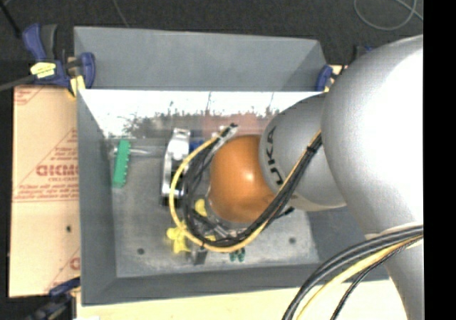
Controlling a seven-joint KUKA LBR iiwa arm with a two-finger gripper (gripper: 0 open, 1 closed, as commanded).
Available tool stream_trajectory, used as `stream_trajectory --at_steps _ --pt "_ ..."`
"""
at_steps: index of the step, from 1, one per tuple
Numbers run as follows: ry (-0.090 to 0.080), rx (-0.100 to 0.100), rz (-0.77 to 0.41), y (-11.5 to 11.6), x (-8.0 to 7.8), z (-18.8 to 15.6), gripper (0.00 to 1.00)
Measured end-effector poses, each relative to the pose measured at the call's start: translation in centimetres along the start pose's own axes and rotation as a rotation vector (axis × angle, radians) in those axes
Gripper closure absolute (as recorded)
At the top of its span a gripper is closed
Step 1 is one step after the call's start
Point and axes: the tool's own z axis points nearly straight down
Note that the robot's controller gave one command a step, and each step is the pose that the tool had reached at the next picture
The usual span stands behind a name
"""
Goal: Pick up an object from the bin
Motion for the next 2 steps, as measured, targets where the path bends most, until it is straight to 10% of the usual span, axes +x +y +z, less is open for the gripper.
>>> stream_trajectory --at_steps 2 --pt "-0.007 -0.001 -0.024 0.61 -0.26 -0.26 1.00"
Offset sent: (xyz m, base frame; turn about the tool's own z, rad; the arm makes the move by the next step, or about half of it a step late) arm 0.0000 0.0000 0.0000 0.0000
